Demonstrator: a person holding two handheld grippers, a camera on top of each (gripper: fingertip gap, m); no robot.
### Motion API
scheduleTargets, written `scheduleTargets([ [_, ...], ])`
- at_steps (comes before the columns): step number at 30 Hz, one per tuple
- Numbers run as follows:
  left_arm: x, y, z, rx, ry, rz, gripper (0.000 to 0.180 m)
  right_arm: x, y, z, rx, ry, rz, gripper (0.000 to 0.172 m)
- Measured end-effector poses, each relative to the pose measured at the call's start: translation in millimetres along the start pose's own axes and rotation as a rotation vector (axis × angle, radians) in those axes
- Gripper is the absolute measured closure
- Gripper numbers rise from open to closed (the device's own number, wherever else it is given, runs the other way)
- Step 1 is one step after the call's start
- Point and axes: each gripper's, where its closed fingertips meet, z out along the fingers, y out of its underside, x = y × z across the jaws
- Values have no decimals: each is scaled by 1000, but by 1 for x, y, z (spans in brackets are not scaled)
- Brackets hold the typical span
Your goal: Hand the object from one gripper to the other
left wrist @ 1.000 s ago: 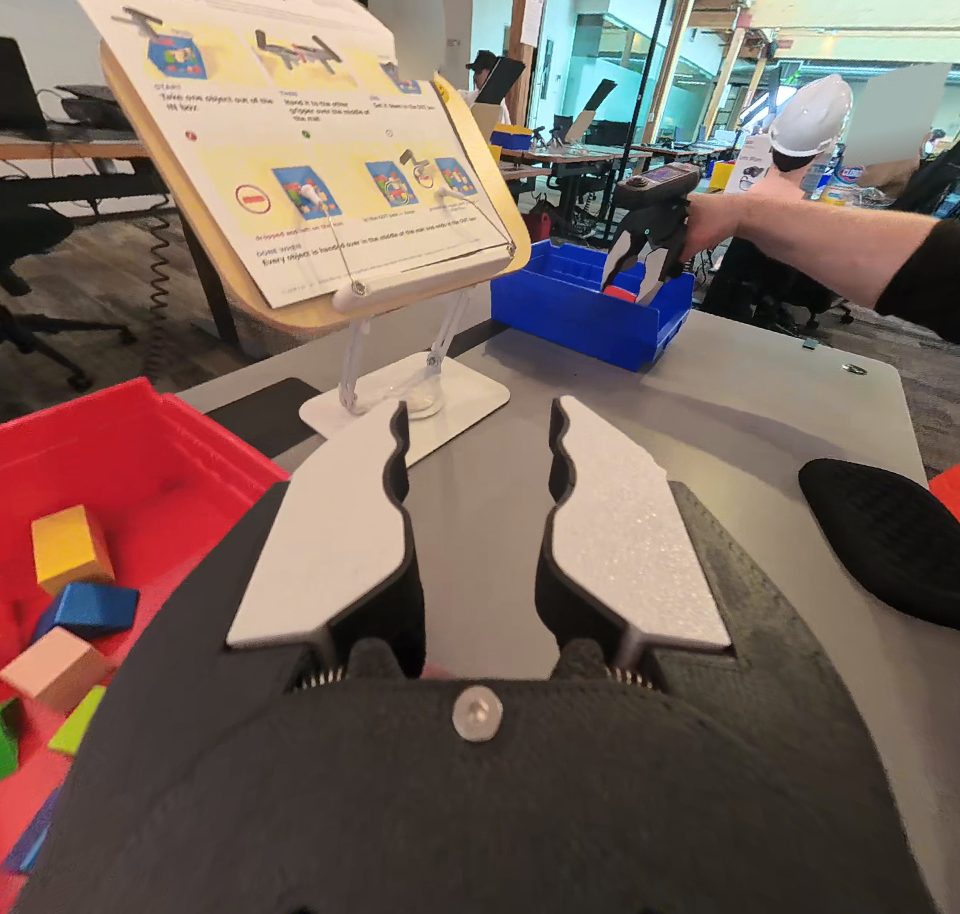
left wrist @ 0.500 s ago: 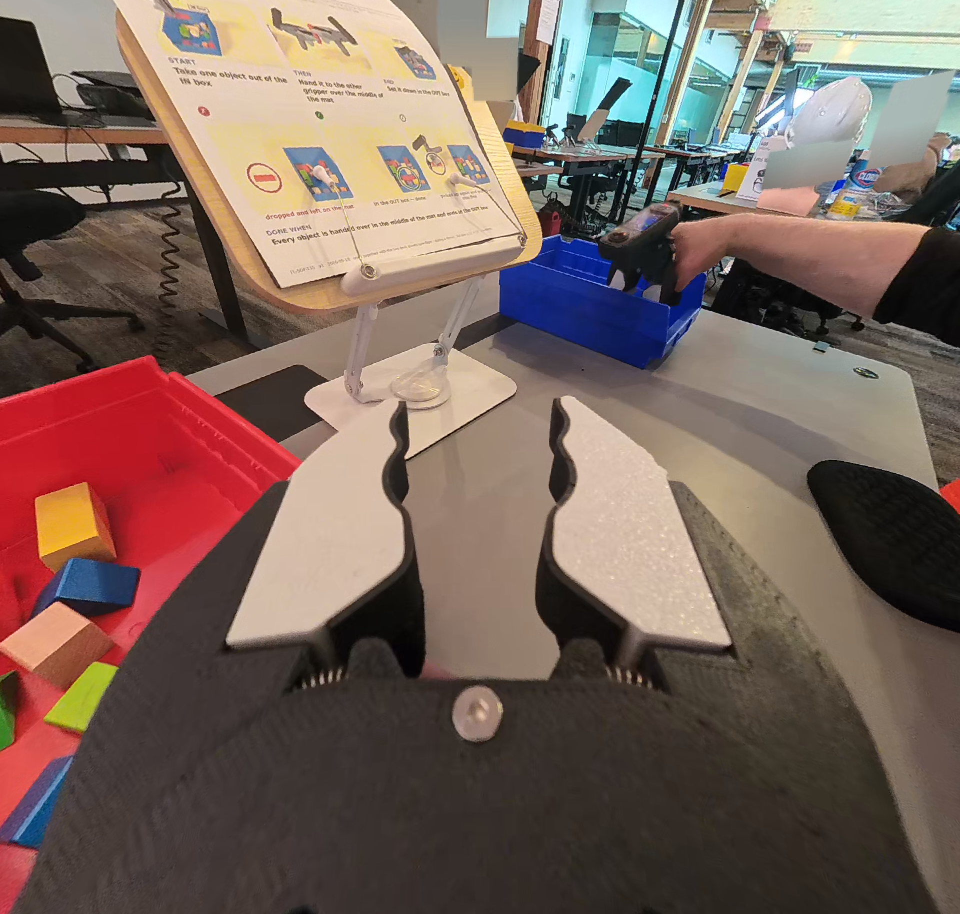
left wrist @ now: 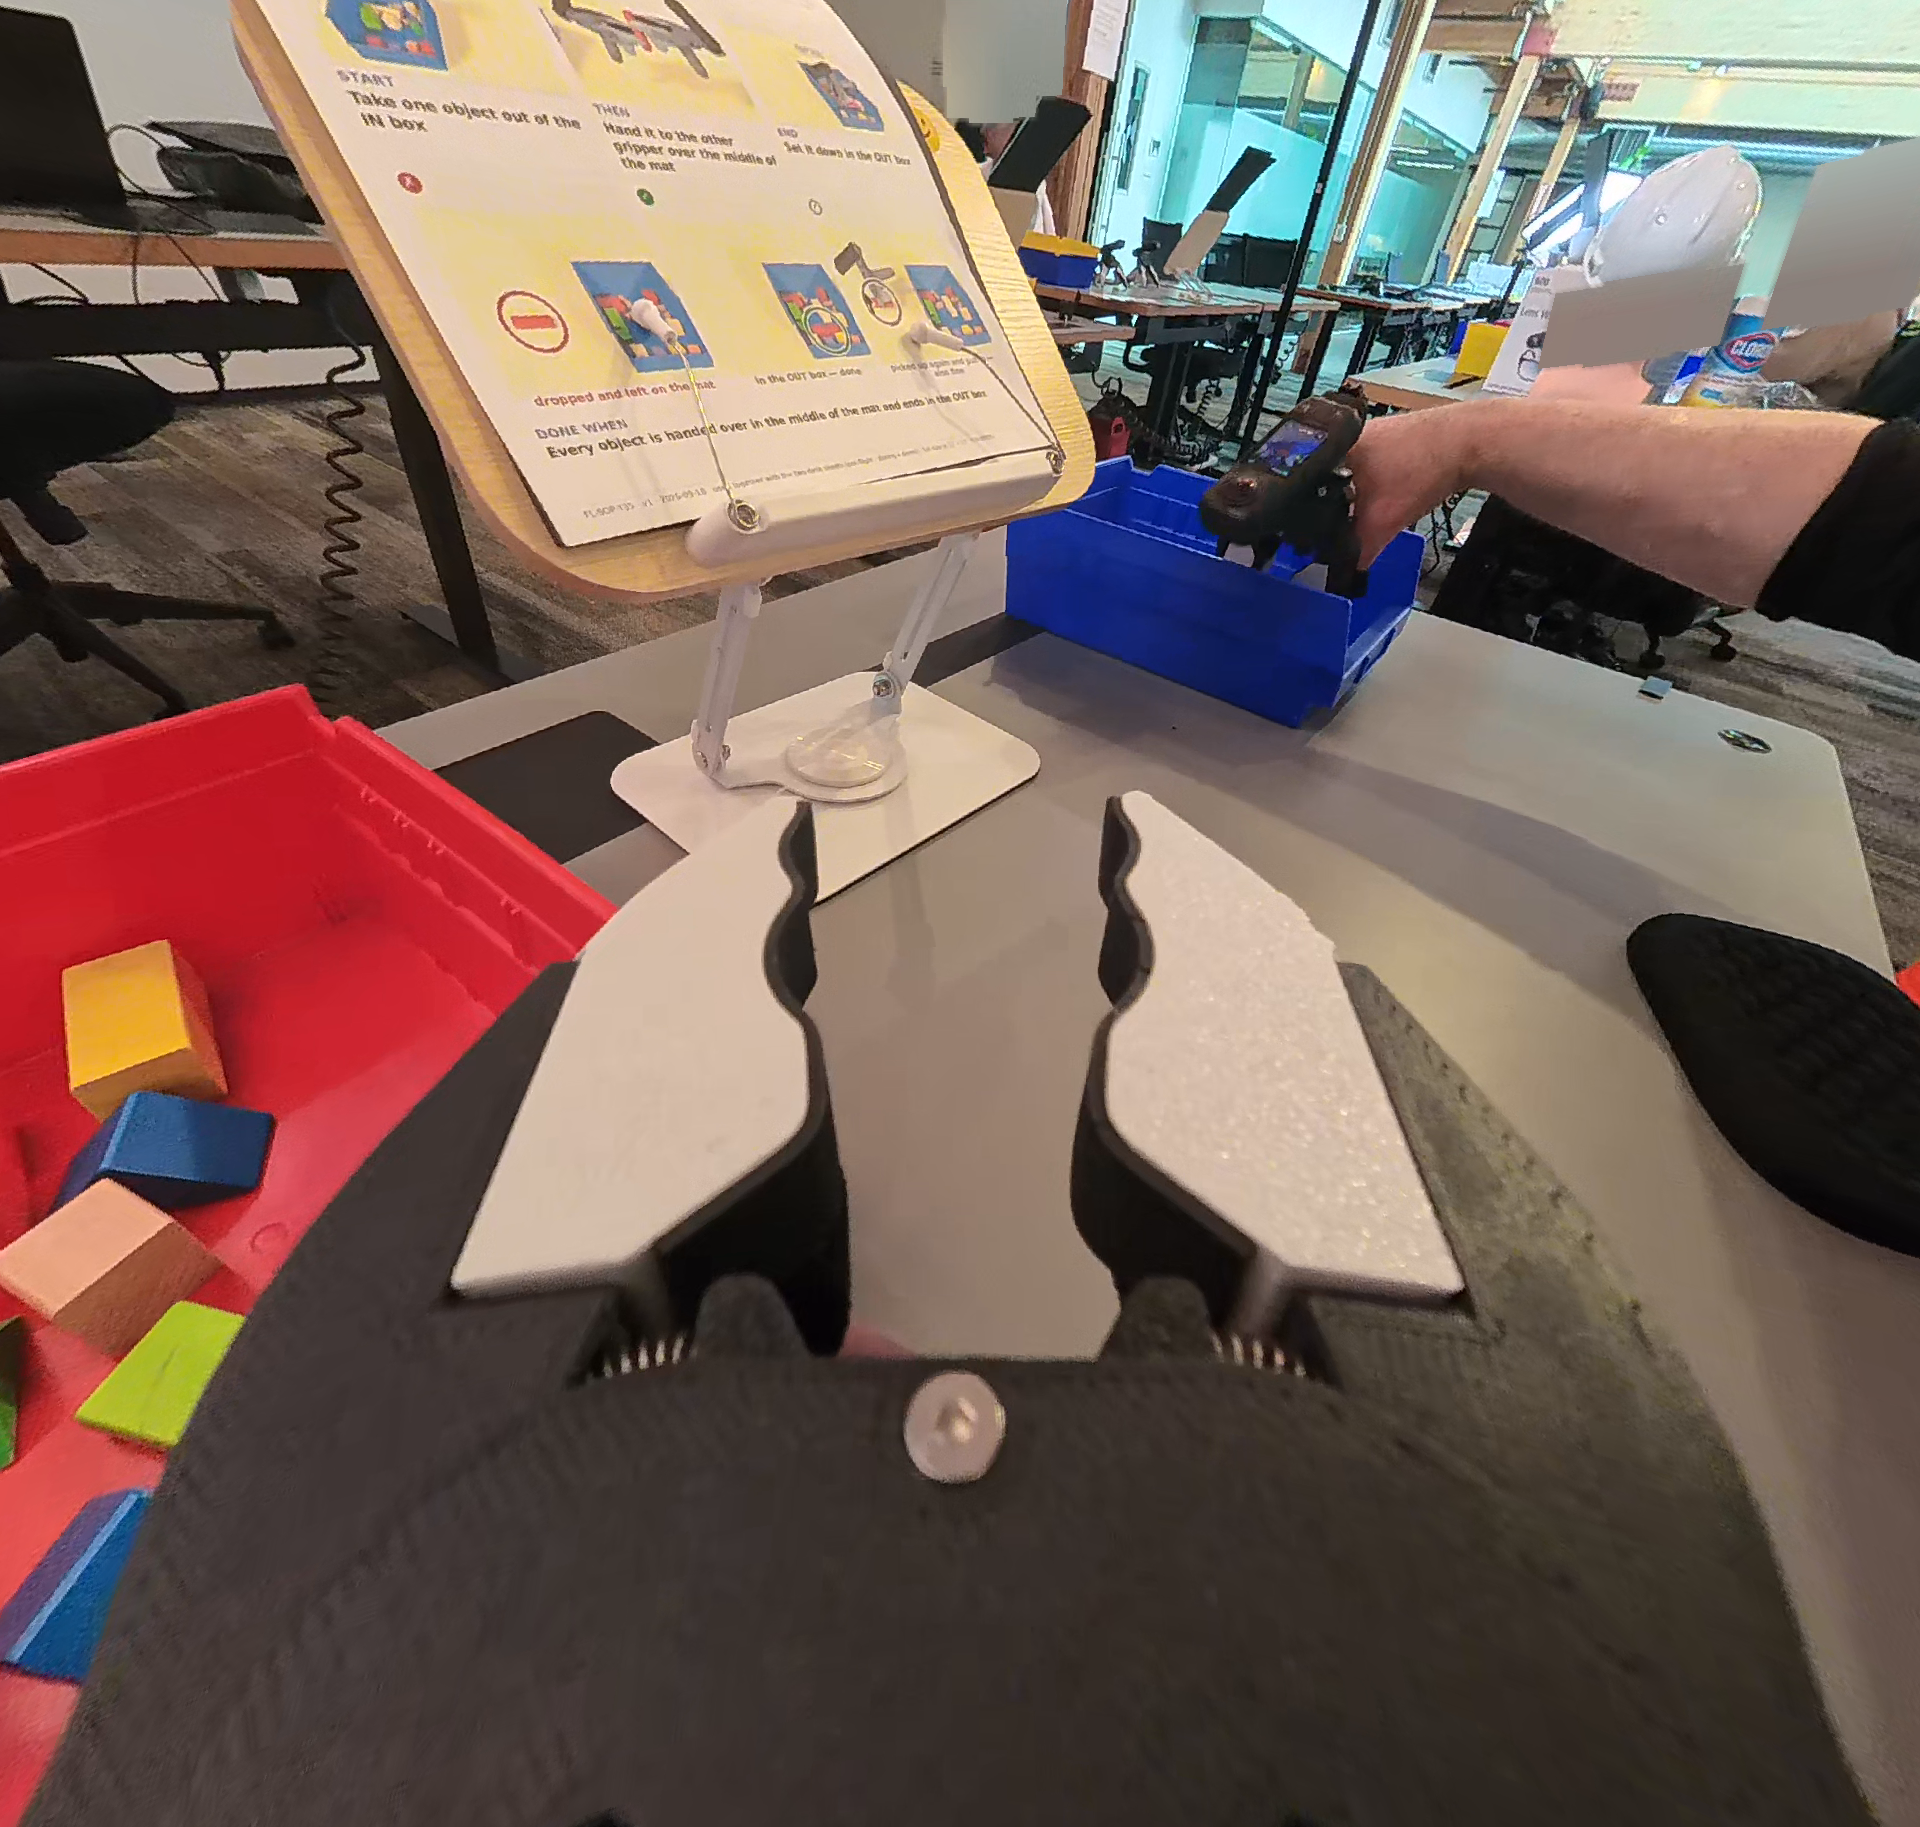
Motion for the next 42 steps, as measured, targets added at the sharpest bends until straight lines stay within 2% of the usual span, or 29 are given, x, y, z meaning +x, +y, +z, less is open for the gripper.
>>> scheduleTargets([
  [17,-2,5,1,-10,-9,2,127,-1,-4,0,-13,18,11,99],
  [25,-3,3,-2,-6,-20,11,123,-3,-3,-32,40,59,69,97],
  [31,-8,2,-9,12,-31,13,121,-7,2,-92,133,202,208,98],
  [35,-12,2,-15,29,-33,7,120,-12,-14,-153,302,337,327,99],
  [39,-16,2,-20,42,-35,3,119,-29,-52,-217,460,469,340,100],
  [42,-20,1,-22,66,-32,-16,119,-49,-107,-274,722,524,312,101],
])
